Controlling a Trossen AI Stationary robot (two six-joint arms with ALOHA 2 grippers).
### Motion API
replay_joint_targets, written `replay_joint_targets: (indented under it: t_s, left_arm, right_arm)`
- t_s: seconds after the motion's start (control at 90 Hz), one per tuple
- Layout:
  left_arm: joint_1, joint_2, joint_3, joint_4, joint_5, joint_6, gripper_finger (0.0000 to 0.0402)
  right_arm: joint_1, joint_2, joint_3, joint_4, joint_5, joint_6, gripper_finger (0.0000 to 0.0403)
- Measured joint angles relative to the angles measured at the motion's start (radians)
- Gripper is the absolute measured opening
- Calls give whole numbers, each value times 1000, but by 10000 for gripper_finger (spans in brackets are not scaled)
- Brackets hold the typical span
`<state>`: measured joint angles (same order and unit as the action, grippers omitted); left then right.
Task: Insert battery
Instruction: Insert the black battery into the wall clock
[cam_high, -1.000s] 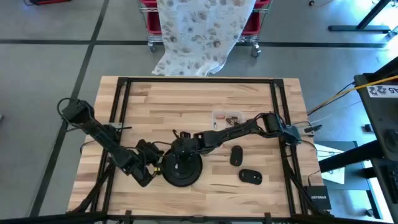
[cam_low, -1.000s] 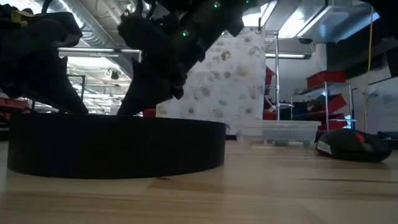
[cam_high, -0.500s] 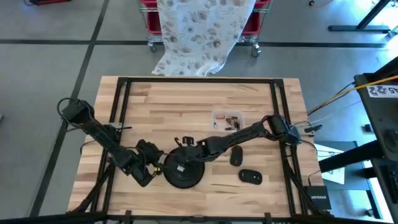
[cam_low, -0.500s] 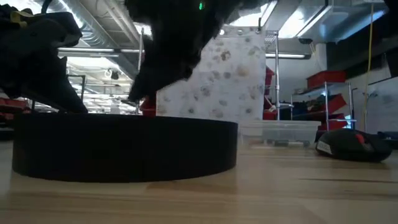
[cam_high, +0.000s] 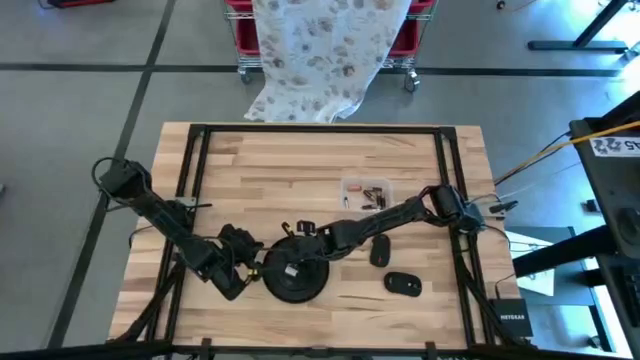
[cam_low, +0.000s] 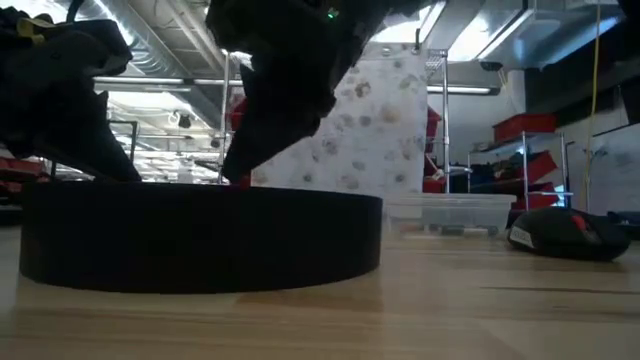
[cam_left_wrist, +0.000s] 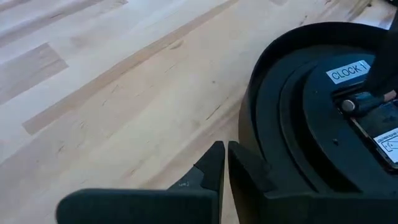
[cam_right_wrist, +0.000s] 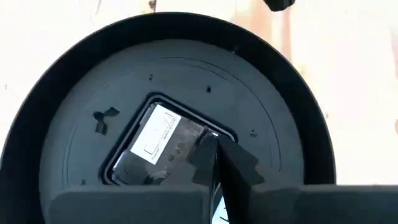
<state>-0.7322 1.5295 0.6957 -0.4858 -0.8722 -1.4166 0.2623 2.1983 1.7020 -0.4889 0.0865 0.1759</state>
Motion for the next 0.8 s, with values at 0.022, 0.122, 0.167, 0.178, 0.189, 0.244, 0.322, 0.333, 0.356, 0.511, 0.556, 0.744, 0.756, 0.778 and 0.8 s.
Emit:
replay_joint_targets:
  t_s: [0.022,0.122,0.167,0.178,0.189,0.244,0.322,0.333,0.356,0.511,0.556,0.744,0.756,0.778,0.8]
  left_arm:
    - [0,0,0,0,0,0,3]
    - [0,0,0,0,0,0,3]
    - [0,0,0,0,0,0,3]
    - [0,0,0,0,0,0,3]
    - [0,0,0,0,0,0,3]
    - [1,1,0,0,0,0,3]
    - [2,1,0,0,0,0,3]
    - [2,1,0,0,0,0,3]
    - [2,1,0,1,0,0,3]
    - [2,2,0,5,-1,0,3]
    - [2,2,0,5,0,0,3]
    - [2,2,0,4,0,0,3]
    - [2,2,0,4,0,0,3]
    - [2,2,0,4,0,0,3]
    - [2,2,0,4,0,0,3]
  right_arm:
    - [0,0,0,0,-1,0,0]
    - [0,0,0,6,-25,1,0]
    - [0,7,0,13,-27,1,0]
    - [0,8,0,14,-27,1,0]
    - [0,9,0,15,-27,1,0]
    - [0,14,0,14,-29,2,0]
    - [0,24,2,21,-34,8,0]
    - [0,25,2,24,-34,9,0]
    - [-1,28,2,25,-34,11,0]
    - [-2,44,3,27,-30,21,0]
    - [-3,55,6,29,-33,27,0]
    - [-8,61,5,36,-64,28,0]
    - [-8,61,5,38,-64,27,0]
    - [-8,57,4,41,-64,25,0]
    - [-8,52,4,41,-63,21,0]
